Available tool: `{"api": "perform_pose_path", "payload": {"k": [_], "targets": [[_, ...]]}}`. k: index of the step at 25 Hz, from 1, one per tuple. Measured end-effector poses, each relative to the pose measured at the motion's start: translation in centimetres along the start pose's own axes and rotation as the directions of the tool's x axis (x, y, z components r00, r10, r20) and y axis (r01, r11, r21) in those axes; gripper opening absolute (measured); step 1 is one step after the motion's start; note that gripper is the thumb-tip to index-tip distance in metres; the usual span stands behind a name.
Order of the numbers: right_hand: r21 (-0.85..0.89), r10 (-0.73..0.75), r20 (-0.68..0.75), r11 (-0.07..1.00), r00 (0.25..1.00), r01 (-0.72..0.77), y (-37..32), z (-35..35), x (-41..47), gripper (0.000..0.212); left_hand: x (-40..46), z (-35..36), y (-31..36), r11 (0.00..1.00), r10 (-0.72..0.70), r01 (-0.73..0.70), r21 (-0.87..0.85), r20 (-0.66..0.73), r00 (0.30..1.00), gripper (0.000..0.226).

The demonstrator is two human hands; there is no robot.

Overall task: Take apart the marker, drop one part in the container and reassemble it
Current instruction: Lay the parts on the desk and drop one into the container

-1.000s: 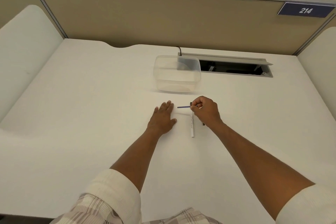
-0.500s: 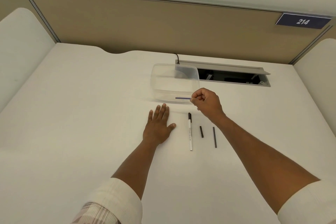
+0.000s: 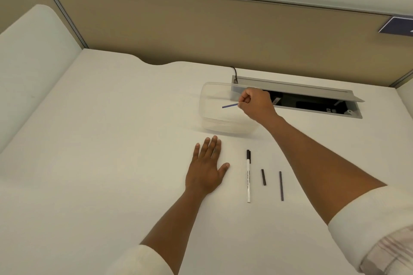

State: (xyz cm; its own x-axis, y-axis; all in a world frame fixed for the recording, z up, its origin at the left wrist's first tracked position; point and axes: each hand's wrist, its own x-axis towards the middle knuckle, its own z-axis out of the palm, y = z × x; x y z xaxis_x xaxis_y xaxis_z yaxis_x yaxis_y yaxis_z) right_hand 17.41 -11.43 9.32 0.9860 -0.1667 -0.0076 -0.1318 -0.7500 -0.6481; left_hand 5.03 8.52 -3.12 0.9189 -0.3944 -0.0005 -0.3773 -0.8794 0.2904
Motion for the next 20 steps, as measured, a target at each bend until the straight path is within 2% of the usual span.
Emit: {"api": "perform_pose_path", "payload": {"k": [9,14,20], "targets": [[-0.149,0.053,0.141,0.988,0.989,-0.031,0.5,3.3,4.4,0.005,0.2,0.2,0.0,1.000,-0.011,0.011,-0.014,-0.018,1.000,0.073],[-0.293,0.028,0.209,0.955,0.977,0.035,1.1,4.2,4.7,0.011,0.1,0.1,0.1,1.000,-0.015,0.014,-0.018,-0.021,1.000,0.073],[-0.359,0.025,0.248,0.931,0.968,0.068,1.6,4.7,4.5,0.014,0.1,0.1,0.1,1.000,-0.016,0.015,-0.025,-0.024,1.000,0.072]]}}
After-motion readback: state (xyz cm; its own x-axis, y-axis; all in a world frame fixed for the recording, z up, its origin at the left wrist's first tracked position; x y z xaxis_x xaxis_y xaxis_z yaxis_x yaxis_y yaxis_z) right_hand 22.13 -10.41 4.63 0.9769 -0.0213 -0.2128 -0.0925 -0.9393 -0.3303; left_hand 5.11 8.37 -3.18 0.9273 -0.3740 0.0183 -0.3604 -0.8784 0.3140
